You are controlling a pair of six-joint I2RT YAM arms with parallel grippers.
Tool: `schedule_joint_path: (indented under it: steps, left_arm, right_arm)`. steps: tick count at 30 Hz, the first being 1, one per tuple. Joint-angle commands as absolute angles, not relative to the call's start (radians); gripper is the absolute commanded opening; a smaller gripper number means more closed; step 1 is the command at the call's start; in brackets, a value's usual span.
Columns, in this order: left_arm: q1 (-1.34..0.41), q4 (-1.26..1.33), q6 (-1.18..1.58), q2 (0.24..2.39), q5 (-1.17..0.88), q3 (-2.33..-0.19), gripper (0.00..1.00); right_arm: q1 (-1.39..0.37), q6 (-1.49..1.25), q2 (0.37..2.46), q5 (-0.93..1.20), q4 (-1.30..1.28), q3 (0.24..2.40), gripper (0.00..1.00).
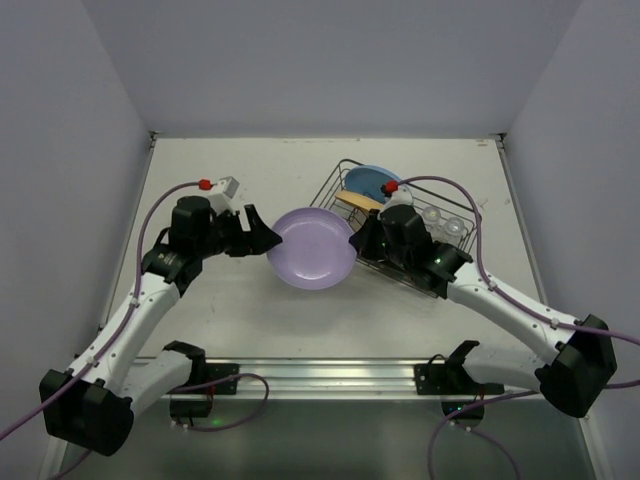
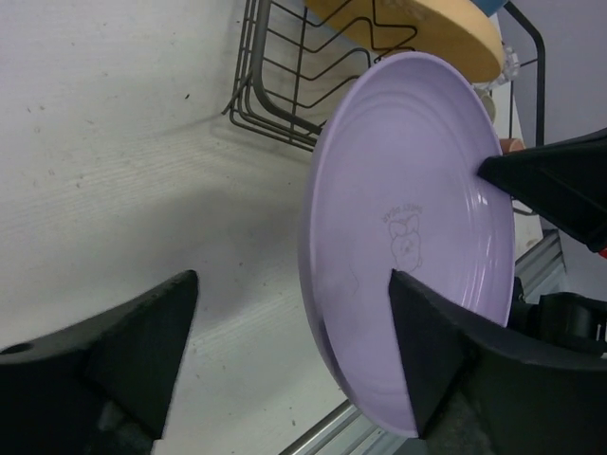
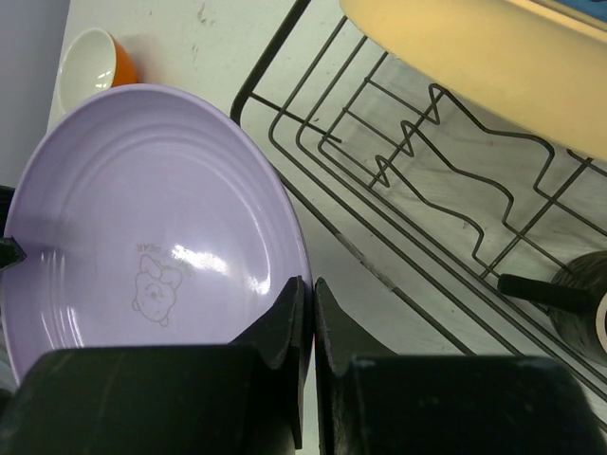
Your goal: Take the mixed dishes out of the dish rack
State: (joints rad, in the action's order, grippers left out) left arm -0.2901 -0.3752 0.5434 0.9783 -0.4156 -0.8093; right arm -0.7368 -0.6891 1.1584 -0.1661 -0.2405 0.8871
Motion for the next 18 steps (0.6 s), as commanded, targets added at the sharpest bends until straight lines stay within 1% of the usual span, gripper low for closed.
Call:
schedule_joint_path:
  steps: [1, 2, 3, 4, 7, 13, 15, 17, 18]
  left_arm:
    - [-0.299, -0.340, 0.548, 0.988, -0.420, -0.810, 0.72]
    - [-0.302, -0.350, 0.543, 1.005, -0.405, -0.810, 0.66]
    - [-0.308, -0.356, 0.538, 1.014, -0.394, -0.811, 0.58]
    - [-0.308, -0.362, 0.537, 1.020, -0.379, -0.813, 0.32]
    - [-0.319, -0.373, 0.534, 1.031, -0.335, -0.815, 0.00]
    - [-0.324, -0.380, 0.535, 1.029, -0.273, -0.802, 0.00]
    - [-0.324, -0.380, 0.561, 1.016, -0.212, -0.782, 0.00]
    - [-0.324, -0.379, 0.600, 0.971, -0.123, -0.740, 0.00]
    - [-0.324, -0.373, 0.635, 0.951, -0.100, -0.723, 0.00]
  right_arm:
    - [-0.765, -0.663, 1.155, -0.213, -0.203, 0.940, 0.00]
    - [-0.772, -0.660, 1.157, -0.215, -0.196, 0.949, 0.00]
    - [-0.782, -0.660, 1.160, -0.213, -0.195, 0.953, 0.00]
    - [-0.785, -0.658, 1.160, -0.206, -0.193, 0.957, 0.00]
    - [-0.804, -0.661, 1.161, -0.207, -0.193, 0.969, 0.00]
    - [-0.813, -0.666, 1.161, -0.187, -0.164, 0.970, 0.00]
    - [-0.815, -0.667, 1.167, -0.169, -0.150, 0.968, 0.00]
    - [-0.815, -0.664, 1.172, -0.166, -0.141, 0.966, 0.31]
    - [-0.815, -0.666, 1.178, -0.164, -0.140, 0.965, 0.62]
